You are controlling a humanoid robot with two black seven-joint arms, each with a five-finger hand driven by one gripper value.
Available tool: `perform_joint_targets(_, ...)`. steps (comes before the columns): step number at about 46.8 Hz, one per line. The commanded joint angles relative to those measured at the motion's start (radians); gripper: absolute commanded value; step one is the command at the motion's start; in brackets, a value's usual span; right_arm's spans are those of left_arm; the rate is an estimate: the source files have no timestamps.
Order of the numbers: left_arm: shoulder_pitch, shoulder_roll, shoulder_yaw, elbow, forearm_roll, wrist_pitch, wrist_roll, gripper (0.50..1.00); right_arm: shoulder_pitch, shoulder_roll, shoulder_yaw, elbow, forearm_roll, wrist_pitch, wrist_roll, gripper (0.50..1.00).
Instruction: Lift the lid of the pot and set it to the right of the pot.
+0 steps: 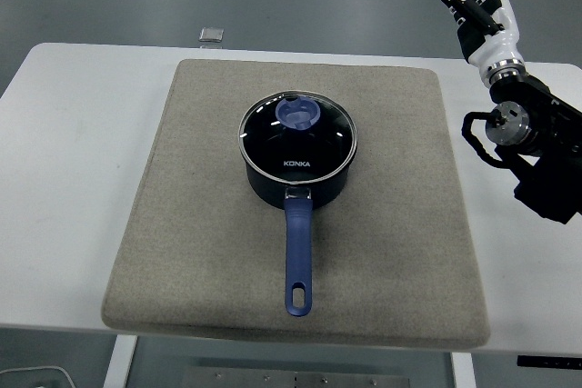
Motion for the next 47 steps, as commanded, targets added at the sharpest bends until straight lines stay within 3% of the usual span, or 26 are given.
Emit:
perform_joint_targets(1, 0.0, 0.0, 0.0, 0.0, 0.0, 0.0, 0.0, 1.0, -0.002, 0.002, 0.0, 0.0, 0.0, 0.0, 0.002, 0.905)
perform_joint_targets(47, 0.0, 0.0, 0.0, 0.0, 0.0, 0.0, 0.0, 1.0, 0.008, -0.027, -0.015, 0.003, -0.022, 0.004, 0.0, 0.905)
